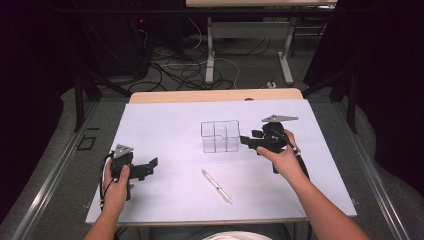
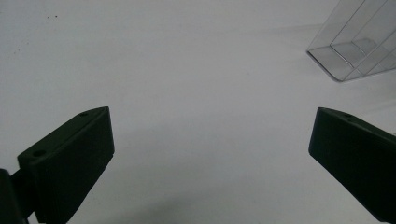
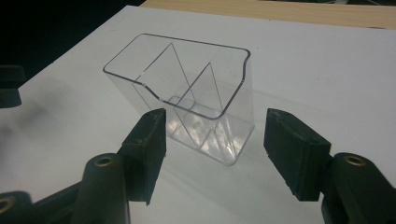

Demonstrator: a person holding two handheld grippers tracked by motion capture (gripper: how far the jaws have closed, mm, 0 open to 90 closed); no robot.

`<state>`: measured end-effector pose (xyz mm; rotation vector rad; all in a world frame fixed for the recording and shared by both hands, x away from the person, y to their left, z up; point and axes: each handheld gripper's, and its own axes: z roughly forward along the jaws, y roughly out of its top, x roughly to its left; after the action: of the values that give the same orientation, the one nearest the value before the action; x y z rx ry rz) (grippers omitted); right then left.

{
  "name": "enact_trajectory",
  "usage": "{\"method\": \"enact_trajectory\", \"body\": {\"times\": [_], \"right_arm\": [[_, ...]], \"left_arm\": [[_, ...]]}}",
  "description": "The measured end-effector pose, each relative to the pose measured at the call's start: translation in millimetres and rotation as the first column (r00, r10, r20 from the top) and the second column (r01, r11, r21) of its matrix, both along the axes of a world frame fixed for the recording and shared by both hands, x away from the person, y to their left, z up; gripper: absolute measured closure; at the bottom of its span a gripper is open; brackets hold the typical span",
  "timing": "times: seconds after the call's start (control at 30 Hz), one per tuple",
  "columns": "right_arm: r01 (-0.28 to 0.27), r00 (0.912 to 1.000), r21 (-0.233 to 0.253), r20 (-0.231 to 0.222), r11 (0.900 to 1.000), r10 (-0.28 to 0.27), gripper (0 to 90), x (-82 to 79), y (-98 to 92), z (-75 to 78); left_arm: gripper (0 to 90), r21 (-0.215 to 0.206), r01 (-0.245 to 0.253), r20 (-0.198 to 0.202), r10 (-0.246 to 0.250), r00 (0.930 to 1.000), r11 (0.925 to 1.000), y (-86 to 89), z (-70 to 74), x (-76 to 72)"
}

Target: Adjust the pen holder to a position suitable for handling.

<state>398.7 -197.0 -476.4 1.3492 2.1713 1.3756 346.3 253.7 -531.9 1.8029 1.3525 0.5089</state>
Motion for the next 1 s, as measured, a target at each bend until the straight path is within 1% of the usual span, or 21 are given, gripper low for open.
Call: {"method": "enact_trajectory", "body": {"times": [0.03, 0.1, 0.17, 0.2, 0.23, 0.27, 0.33, 0.4, 0.47, 0.5, 0.63, 0.67, 0.7, 0.73, 0.77, 0.83, 0.87, 0.9, 0.93, 0.97, 1.0], "right_arm": [[-0.009, 0.9999, -0.001, 0.01, 1.0, 0.009, 38.2, -1.3, 0.8, 0.4], [-0.022, 0.9985, -0.05, 0.05, 0.999, 0.024, 29.2, -4.1, 5.2, 1.0], [-0.027, 0.9986, -0.054, 0.045, 0.998, 0.03, 26.7, -5.3, 6.8, 1.4], [-0.019, 0.9988, -0.053, 0.044, 0.998, 0.021, 20.7, -6.8, 9.2, 1.6], [-0.015, 0.999, -0.061, 0.041, 0.998, 0.018, 18.4, -8.8, 13.7, 1.9], [-0.015, 0.999, -0.061, 0.041, 0.998, 0.018, 18.4, -8.8, 13.7, 1.9], [-0.038, 0.9989, -0.052, 0.024, 0.998, 0.039, 18.2, -10.6, 18.9, 2.1], [-0.069, 0.9976, -0.04, -0.011, 0.997, 0.068, 17.7, -13.6, 27.2, 1.2], [-0.077, 0.9969, -0.043, -0.022, 0.996, 0.076, 17.6, -14.8, 30.0, 1.1], [-0.095, 0.9946, -0.057, -0.047, 0.994, 0.093, 17.7, -16.9, 35.3, 0.5], [-0.114, 0.9918, -0.05, -0.064, 0.992, 0.111, 20.2, -19.3, 42.9, 0.2], [-0.139, 0.9867, -0.08, -0.096, 0.987, 0.131, 20.3, -19.5, 47.1, 2.1], [-0.139, 0.9867, -0.08, -0.096, 0.987, 0.131, 20.3, -19.5, 47.1, 2.1], [-0.167, 0.977, -0.094, -0.15, 0.982, 0.151, 20.3, -18.2, 52.5, 3.8], [-0.167, 0.977, -0.094, -0.15, 0.982, 0.151, 20.3, -18.2, 52.5, 3.8], [-0.184, 0.973, -0.149, -0.167, 0.972, 0.159, 20.2, -18.3, 58.9, 4.3], [-0.184, 0.973, -0.161, -0.169, 0.97, 0.157, 20.2, -19.1, 62.4, 3.8], [-0.186, 0.9718, -0.188, -0.18, 0.965, 0.152, 20.2, -20.0, 64.8, 4.0], [-0.181, 0.9744, -0.186, -0.167, 0.966, 0.15, 20.2, -20.5, 67.7, 1.9], [-0.183, 0.9735, -0.195, -0.173, 0.964, 0.15, 20.5, -20.8, 69.8, 1.0], [-0.189, 0.9706, -0.187, -0.184, 0.964, 0.155, 21.2, -21.0, 71.8, 0.3]], "left_arm": [[0.2, 0.0, 0.001, -0.001, -0.001, 1.0, 1.0, -0.1, -0.1, 0.0], [0.2, 0.0, 0.002, -0.002, -0.002, 1.0, 1.0, -0.2, -0.2, 0.1], [0.2, 0.003, 0.004, -0.001, -0.004, 1.0, 1.0, -0.1, 0.1, 0.1], [0.3, 0.003, 0.004, 0.0, -0.004, 1.0, 1.0, 0.0, 0.3, 0.1], [0.2, 0.0, 0.002, 0.003, -0.002, 1.0, 1.0, -0.1, 0.4, -0.1], [0.2, -0.002, 0.0, 0.007, 0.0, 1.0, 1.0, 0.0, 0.4, -0.1], [0.2, -0.007, -0.002, 0.007, 0.002, 1.0, 1.0, 0.5, 0.8, -0.3], [0.2, -0.008, -0.002, 0.007, 0.002, 1.0, 1.0, 0.9, 1.0, -0.3], [0.3, -0.007, -0.001, 0.007, 0.001, 1.0, 1.0, 1.1, 1.2, -0.2], [0.2, -0.008, 0.0, 0.008, 0.0, 1.0, 1.0, 1.0, 1.2, -0.2], [0.2, -0.007, 0.004, 0.01, -0.004, 0.9999, 1.0, 0.4, 0.9, -0.2], [0.2, -0.007, 0.004, 0.011, -0.004, 0.9999, 1.0, 0.4, 1.1, -0.3], [0.2, -0.007, 0.003, 0.012, -0.003, 0.9999, 1.0, 0.4, 1.3, -0.4], [0.2, -0.008, 0.003, 0.011, -0.003, 0.9999, 1.0, 0.6, 1.7, -0.6], [0.2, -0.006, 0.003, 0.012, -0.003, 0.9999, 1.0, 1.0, 2.0, -0.7], [0.2, -0.01, -0.001, 0.016, 0.001, 0.9999, 1.0, 1.1, 2.1, -0.9], [0.2, -0.011, -0.001, 0.016, 0.001, 0.9999, 0.9999, 1.1, 2.1, -0.9], [0.3, -0.012, -0.001, 0.015, 0.001, 0.9999, 0.9999, 1.1, 2.1, -0.8], [0.3, -0.011, -0.002, 0.015, 0.002, 0.9999, 0.9999, 1.0, 2.0, -0.7], [0.2, -0.009, -0.001, 0.013, 0.001, 0.9999, 1.0, 1.0, 2.0, -0.7], [0.2, -0.007, 0.002, 0.012, -0.001, 0.9999, 1.0, 1.1, 2.0, -0.6]]}}
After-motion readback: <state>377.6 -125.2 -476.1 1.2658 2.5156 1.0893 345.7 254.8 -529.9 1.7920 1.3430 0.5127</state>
